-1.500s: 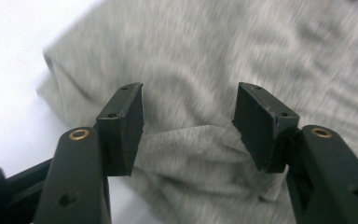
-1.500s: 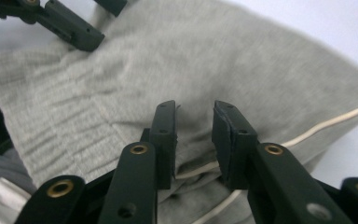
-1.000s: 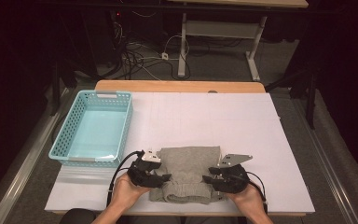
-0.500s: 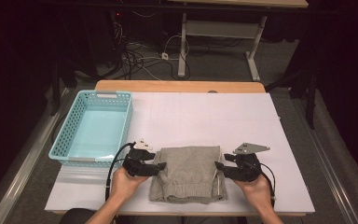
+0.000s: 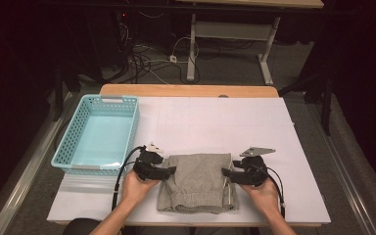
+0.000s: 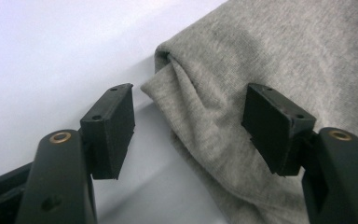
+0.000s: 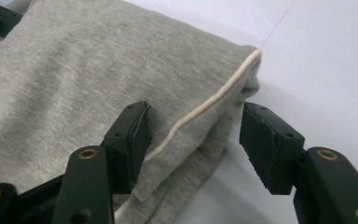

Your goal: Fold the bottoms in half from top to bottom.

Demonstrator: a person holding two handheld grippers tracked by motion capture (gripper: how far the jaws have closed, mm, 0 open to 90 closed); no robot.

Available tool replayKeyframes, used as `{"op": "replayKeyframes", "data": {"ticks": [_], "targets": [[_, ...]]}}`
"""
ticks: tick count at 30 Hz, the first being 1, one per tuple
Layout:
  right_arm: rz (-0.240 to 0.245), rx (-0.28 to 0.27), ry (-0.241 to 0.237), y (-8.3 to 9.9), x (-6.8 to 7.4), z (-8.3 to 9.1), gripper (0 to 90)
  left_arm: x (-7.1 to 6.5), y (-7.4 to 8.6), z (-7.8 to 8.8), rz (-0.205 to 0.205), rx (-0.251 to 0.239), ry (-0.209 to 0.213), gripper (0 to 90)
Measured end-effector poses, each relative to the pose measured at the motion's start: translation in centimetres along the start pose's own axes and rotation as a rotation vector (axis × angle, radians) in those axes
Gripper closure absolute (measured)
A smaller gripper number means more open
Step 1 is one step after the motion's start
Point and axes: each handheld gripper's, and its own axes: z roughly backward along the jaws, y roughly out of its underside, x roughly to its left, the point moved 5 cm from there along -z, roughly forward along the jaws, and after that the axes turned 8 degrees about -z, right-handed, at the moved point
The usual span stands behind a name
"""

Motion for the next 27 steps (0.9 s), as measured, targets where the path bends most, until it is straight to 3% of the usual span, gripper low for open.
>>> {"op": "replayKeyframes", "data": {"ticks": [11, 16, 20, 27], "targets": [[-0.008, 0.048, -0.027, -0.3, 0.5, -1.2, 50.8, -0.4, -0.6, -0.6, -0.010, 0.005, 0.003, 37.5], [0.021, 0.062, -0.026, -0.5, 0.8, -1.1, 62.7, -0.8, -0.9, -0.9, -0.024, -0.001, 0.024, 47.9], [0.030, 0.068, -0.034, -0.6, 0.9, -1.0, 72.3, -1.1, -1.0, -1.0, -0.006, -0.005, 0.072, 60.1], [0.053, 0.070, -0.028, -0.6, 1.0, -0.7, 76.3, -1.2, -0.9, -0.9, -0.013, 0.004, 0.102, 71.9]]}}
